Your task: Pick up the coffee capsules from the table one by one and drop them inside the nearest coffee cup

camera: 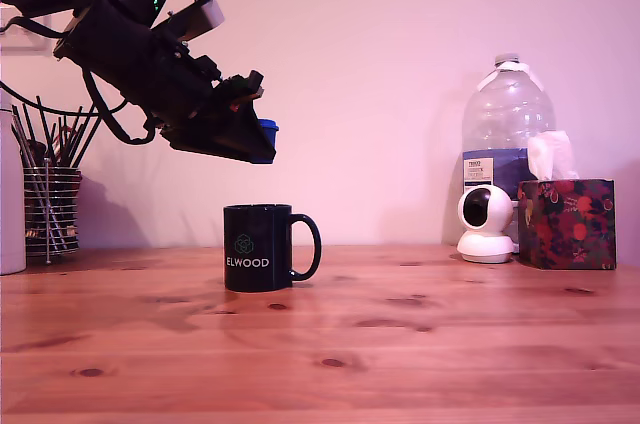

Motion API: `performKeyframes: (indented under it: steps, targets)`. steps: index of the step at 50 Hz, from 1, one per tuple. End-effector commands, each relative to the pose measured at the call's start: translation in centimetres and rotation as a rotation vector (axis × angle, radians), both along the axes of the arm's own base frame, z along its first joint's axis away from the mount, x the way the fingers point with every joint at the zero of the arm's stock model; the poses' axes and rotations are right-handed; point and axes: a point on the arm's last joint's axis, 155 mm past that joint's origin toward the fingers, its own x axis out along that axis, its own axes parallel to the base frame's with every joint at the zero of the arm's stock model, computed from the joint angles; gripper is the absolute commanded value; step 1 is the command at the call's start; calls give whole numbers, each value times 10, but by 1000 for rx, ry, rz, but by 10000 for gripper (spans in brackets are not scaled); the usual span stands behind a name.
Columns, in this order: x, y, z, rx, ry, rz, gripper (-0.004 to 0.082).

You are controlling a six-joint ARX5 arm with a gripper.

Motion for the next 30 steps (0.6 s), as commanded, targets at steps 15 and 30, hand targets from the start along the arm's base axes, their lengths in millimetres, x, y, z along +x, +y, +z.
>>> performKeyframes:
  steps: [15, 30]
  targets:
    - [2, 4, -5, -4, 9, 19, 198]
    - [7, 11, -4, -5, 5, 36, 198]
